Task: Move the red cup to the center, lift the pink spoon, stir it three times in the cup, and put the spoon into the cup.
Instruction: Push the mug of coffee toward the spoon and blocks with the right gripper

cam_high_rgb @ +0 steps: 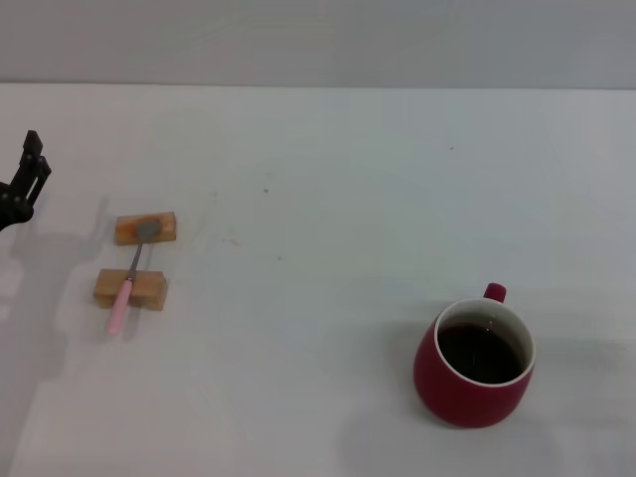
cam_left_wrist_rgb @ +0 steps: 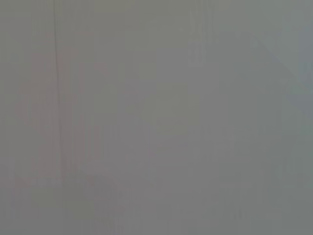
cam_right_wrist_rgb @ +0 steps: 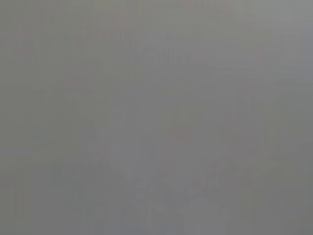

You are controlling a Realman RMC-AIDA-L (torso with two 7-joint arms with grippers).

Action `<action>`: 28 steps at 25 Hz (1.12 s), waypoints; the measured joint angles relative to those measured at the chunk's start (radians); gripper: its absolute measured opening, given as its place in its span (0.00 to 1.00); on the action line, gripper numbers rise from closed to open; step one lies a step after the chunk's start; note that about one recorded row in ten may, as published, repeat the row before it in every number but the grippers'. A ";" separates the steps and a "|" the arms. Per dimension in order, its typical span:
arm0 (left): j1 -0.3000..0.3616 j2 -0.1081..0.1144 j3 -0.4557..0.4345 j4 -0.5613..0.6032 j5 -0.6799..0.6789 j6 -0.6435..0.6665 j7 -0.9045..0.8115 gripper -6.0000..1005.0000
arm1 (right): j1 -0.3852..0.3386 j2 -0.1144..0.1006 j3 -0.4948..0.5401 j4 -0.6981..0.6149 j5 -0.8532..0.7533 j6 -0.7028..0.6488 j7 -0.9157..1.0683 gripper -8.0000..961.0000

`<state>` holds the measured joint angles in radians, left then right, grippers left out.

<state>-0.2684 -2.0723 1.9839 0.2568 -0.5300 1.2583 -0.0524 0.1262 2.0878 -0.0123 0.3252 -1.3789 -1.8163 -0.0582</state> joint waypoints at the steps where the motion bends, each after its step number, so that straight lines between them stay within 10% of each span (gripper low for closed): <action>1: 0.000 0.000 0.003 0.000 0.000 0.000 0.000 0.81 | 0.000 0.000 0.000 0.000 0.000 0.000 0.000 0.67; 28: 0.114 0.005 0.201 0.030 0.001 0.027 -0.036 0.81 | -0.008 -0.002 0.003 -0.002 0.008 0.009 -0.001 0.67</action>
<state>-0.1540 -2.0677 2.1844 0.2868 -0.5292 1.2853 -0.0881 0.1185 2.0862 -0.0093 0.3228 -1.3713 -1.8068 -0.0588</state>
